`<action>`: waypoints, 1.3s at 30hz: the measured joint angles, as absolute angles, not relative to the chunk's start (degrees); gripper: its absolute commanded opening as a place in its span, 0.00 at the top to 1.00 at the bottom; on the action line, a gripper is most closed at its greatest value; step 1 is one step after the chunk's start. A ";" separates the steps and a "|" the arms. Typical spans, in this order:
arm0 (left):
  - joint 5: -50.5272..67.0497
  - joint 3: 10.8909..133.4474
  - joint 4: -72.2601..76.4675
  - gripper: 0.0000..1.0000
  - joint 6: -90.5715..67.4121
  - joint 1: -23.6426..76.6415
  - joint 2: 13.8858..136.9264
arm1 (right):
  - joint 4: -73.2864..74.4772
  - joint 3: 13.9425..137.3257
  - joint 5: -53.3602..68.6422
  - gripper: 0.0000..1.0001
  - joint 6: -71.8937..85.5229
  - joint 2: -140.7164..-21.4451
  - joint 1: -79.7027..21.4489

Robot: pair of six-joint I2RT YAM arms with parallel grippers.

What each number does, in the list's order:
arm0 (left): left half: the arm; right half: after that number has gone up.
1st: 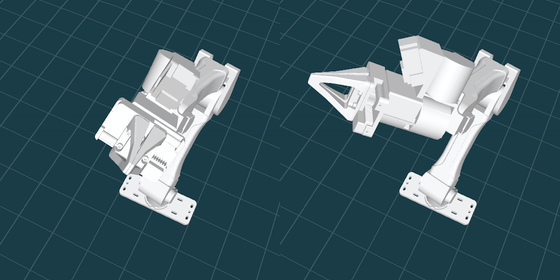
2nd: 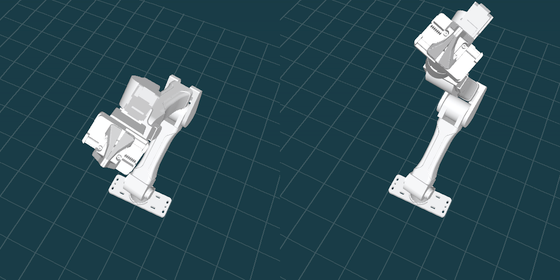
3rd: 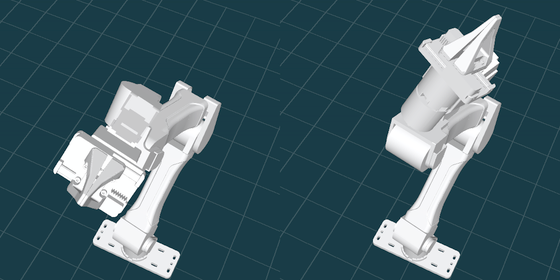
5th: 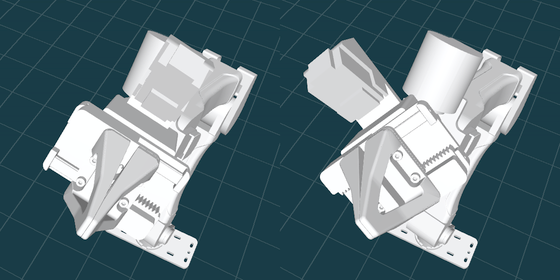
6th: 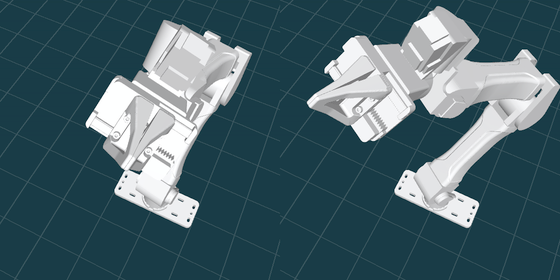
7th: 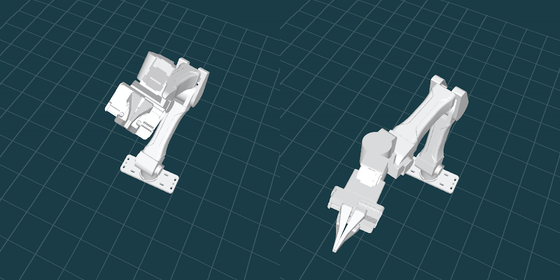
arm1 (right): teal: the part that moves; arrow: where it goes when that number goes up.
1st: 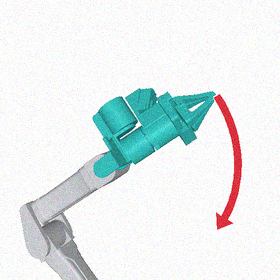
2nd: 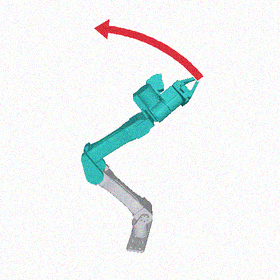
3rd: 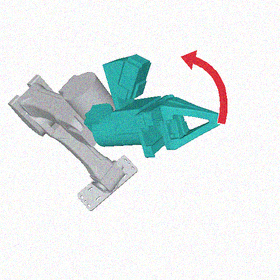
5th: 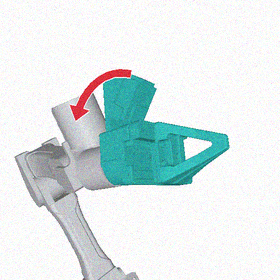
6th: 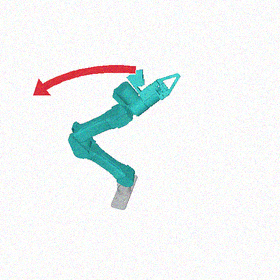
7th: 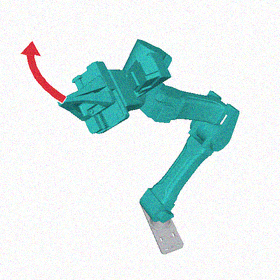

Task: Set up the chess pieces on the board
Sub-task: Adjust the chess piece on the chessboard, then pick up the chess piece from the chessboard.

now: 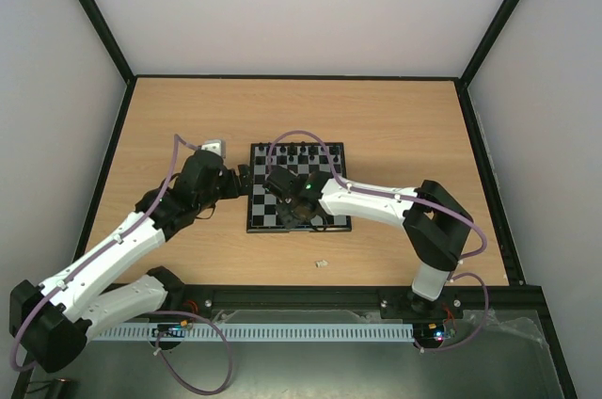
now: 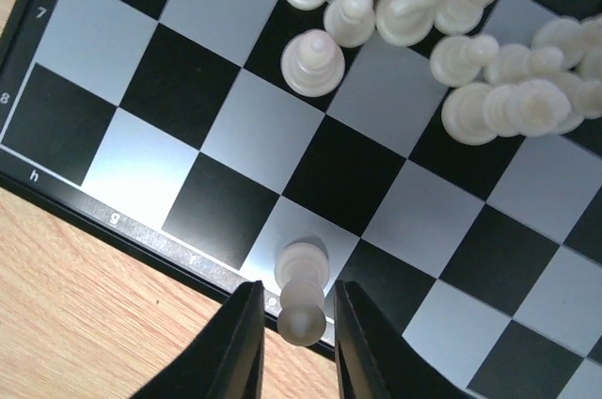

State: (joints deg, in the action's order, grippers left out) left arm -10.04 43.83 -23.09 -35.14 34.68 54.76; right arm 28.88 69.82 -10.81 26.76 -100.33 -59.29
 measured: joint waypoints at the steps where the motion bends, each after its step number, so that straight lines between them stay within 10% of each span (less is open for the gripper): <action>1: -10.04 43.83 -23.07 0.01 -35.16 34.68 54.72 | 28.86 69.67 -10.83 0.73 26.81 -100.33 -59.29; 11: -10.04 43.83 -23.11 0.00 -35.16 34.68 54.22 | 28.93 69.47 -11.68 0.62 27.38 -99.09 -59.29; 30: -10.04 43.83 -23.09 0.00 -35.14 34.68 54.24 | 28.88 73.36 -15.27 0.78 25.43 -96.84 -51.70; 39: -10.04 43.83 -23.07 0.00 -35.14 34.68 54.96 | 28.84 74.59 -14.02 0.70 24.23 -100.01 -51.33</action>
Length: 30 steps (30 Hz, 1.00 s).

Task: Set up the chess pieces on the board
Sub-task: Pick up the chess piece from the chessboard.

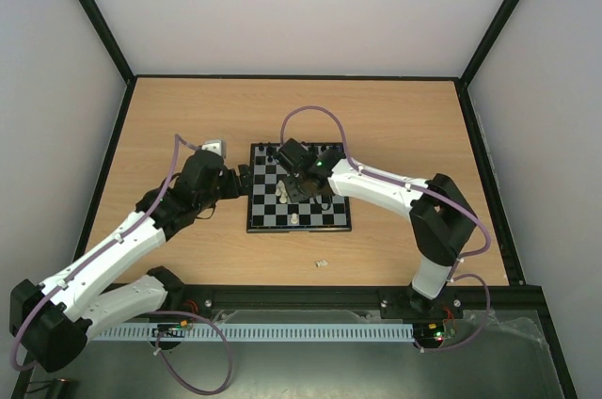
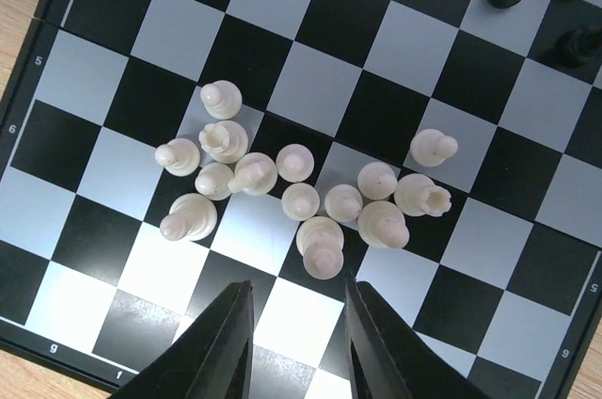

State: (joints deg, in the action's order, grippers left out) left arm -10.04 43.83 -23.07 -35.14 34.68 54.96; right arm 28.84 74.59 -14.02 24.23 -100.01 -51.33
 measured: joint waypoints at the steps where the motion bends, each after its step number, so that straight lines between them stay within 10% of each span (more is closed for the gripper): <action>1: -10.04 43.83 -23.07 0.01 -35.14 34.68 54.96 | 28.84 74.61 -13.98 0.69 24.21 -100.29 -51.33; 30: -10.04 43.83 -23.07 0.01 -35.11 34.68 54.96 | 28.60 75.53 -13.02 0.95 22.87 -104.73 -50.26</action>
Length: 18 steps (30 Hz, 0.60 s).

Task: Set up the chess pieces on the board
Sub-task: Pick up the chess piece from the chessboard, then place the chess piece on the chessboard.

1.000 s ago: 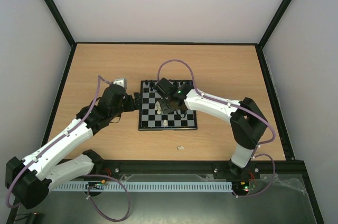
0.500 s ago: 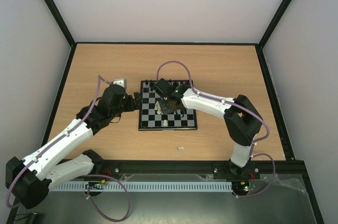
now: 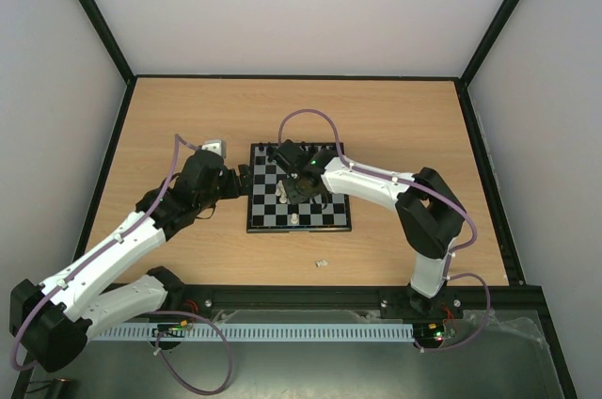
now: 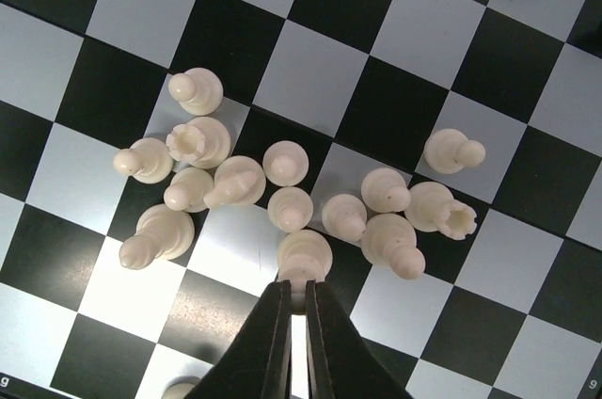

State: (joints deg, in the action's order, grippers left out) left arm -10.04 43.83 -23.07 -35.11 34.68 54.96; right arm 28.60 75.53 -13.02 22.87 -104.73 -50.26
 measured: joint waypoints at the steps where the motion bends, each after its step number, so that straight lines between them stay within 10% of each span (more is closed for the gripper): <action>1: -10.04 43.83 -23.07 0.01 -35.11 34.68 54.98 | 28.60 75.55 -12.93 0.96 22.87 -104.71 -50.26; 18: -10.04 43.83 -23.05 0.00 -35.14 34.68 55.51 | 29.10 68.95 -10.94 0.98 24.49 -96.20 -52.21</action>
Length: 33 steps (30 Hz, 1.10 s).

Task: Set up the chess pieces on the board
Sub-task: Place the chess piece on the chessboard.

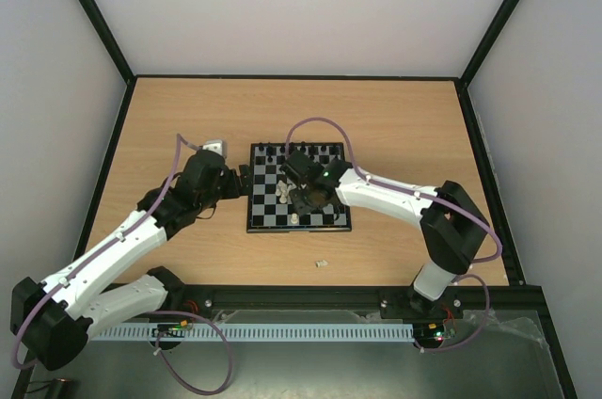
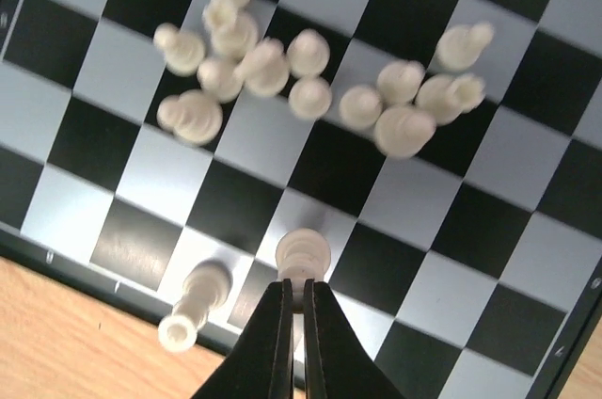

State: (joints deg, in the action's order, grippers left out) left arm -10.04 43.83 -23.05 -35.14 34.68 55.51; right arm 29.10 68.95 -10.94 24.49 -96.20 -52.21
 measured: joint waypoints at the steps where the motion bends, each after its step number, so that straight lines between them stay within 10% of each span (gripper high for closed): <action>1: -10.04 43.83 -23.05 0.00 -35.14 34.68 55.59 | 29.12 68.38 -10.94 0.98 24.73 -95.90 -52.73; 13: -10.04 43.83 -23.05 0.01 -35.14 34.68 55.88 | 29.30 64.77 -10.81 0.97 27.14 -94.91 -56.66; 21: -10.04 43.83 -23.05 0.01 -35.14 34.68 55.88 | 29.30 64.31 -10.96 0.72 27.64 -94.80 -56.66; 33: -10.04 43.83 -23.05 0.00 -35.14 34.68 55.92 | 30.37 65.87 -12.51 0.64 27.62 -92.64 -56.55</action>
State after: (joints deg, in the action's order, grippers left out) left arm -10.04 43.83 -23.05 -35.14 34.68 55.92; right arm 30.37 65.87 -12.51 27.62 -92.64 -56.55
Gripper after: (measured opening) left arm 0.995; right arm 0.370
